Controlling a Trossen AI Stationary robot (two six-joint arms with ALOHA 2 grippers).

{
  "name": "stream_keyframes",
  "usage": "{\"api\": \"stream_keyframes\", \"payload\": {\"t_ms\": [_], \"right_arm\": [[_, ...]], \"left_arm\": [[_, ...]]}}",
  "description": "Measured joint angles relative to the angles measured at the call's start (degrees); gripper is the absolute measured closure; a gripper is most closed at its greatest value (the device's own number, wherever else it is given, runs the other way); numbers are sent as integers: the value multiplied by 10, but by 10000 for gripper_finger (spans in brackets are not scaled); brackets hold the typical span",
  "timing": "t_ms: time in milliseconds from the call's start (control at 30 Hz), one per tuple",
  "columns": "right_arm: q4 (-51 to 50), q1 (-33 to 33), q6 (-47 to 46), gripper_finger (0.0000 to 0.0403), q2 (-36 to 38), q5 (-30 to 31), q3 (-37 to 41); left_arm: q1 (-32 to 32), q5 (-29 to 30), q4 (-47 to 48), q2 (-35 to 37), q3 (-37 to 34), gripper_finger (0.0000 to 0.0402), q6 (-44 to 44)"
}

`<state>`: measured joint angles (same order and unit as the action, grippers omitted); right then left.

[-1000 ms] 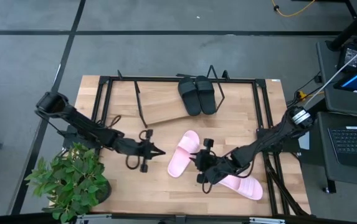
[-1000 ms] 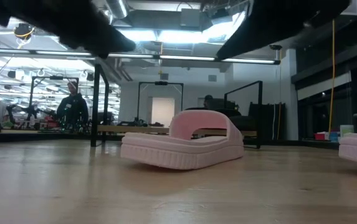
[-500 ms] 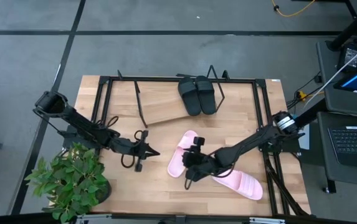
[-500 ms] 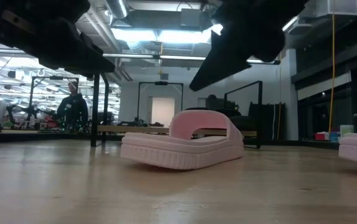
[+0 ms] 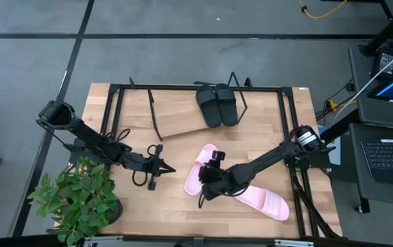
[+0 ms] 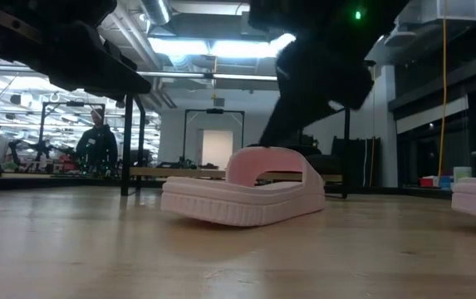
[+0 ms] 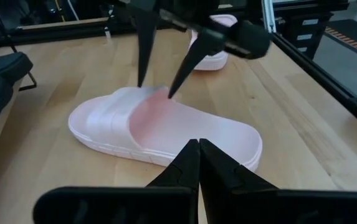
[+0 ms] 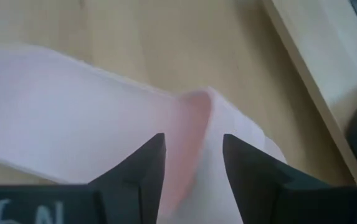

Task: Pick and place slides into the shelf
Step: Put the left pink slipper on the shelf

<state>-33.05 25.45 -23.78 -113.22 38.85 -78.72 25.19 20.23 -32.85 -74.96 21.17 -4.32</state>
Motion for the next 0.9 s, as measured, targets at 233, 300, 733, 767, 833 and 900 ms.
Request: {"api": "stream_keyframes", "payload": {"t_ms": [233,300,733,767,833,900], "right_arm": [[-50,-19,-30,240,-9,-16,2],[-59,-20,-30,240,-11,-25,3],[-116,-20,-27,270,-10,-25,3],[-119,-20,-27,281,-10,-25,3],[-121,-20,-27,304,-10,-25,3],[-121,-20,-27,330,-10,-25,3]], "left_arm": [[0,0,-1,0,0,402,0],[1,0,-2,0,0,401,0],[1,0,-2,0,0,402,-1],[1,0,-2,0,0,402,-1],[1,0,-2,0,0,402,-1],[1,0,-2,0,0,402,-1]]}}
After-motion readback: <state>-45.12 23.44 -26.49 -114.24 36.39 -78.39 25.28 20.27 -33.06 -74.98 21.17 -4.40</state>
